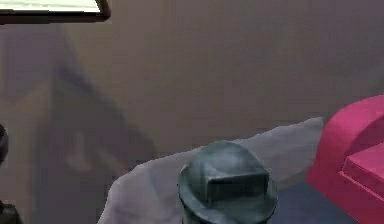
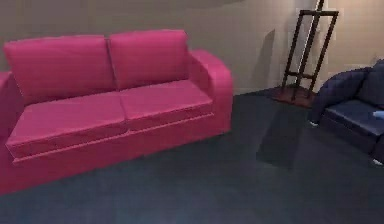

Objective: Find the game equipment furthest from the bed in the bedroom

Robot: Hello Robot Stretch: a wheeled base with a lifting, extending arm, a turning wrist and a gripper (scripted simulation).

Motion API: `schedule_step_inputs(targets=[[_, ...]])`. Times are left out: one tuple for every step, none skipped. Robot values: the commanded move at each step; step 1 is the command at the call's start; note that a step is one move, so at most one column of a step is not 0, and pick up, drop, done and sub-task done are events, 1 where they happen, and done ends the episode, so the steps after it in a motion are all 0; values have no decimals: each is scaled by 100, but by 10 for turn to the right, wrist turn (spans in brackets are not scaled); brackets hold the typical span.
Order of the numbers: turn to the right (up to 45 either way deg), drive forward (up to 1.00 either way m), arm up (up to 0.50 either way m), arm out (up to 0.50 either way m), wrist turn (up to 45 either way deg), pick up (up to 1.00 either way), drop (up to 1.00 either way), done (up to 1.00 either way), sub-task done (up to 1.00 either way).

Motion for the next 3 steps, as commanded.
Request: schedule_step_inputs(targets=[[210,0,0,0,0,0,0,0,0],[0,10,0,0,0,0,0,0,0],[450,0,0,0,0,0,0,0,0]])
